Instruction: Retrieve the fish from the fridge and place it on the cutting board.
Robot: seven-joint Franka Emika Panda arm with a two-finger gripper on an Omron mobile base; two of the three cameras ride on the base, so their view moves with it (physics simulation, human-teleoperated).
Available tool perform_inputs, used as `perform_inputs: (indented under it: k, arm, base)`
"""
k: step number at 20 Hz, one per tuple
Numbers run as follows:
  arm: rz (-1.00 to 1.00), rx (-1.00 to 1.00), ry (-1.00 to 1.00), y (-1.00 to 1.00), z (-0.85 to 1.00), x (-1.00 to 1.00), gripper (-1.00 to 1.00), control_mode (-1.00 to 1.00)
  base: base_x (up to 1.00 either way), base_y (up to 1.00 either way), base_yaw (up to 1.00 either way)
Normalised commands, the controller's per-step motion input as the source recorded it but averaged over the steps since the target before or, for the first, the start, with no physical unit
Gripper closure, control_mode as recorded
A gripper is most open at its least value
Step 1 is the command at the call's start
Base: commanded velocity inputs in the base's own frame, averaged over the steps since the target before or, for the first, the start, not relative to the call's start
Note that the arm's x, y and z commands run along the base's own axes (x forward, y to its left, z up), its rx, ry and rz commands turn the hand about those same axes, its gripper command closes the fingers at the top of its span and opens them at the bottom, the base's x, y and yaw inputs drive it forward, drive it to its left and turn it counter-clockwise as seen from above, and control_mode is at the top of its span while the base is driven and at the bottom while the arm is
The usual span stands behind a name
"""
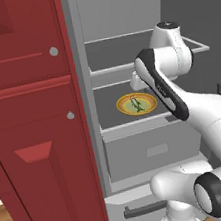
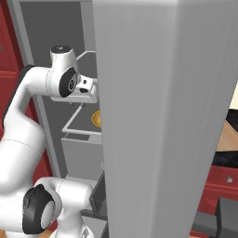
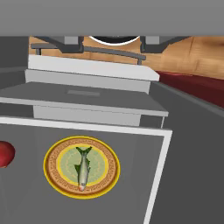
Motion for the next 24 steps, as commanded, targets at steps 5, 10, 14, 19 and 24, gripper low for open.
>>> perform_inputs:
  k: [5,10,14,19,24]
  arm:
    - [0.00,0.00,0.00,0.00,-0.11,0.00,-1.00,-1.00]
    - [0.00,0.00,-0.02,-0.01,-0.34,0.00,-1.00,-1.00]
    - [0.00,0.00,-0.07,-0.05,-0.38,0.00,-1.00,-1.00]
    - [0.00,0.00,-0.14,-0.08,-0.24,0.00,-1.00,-1.00]
    - [0.00,0.00,-0.12,-0.08,-0.14,0.00,-1.00,-1.00]
  base:
    - [0.00,0.00,0.00]
    - [0.00,0.00,0.00]
    - [0.00,0.00,0.00]
    - [0.00,0.00,0.00]
    - [0.00,0.00,0.00]
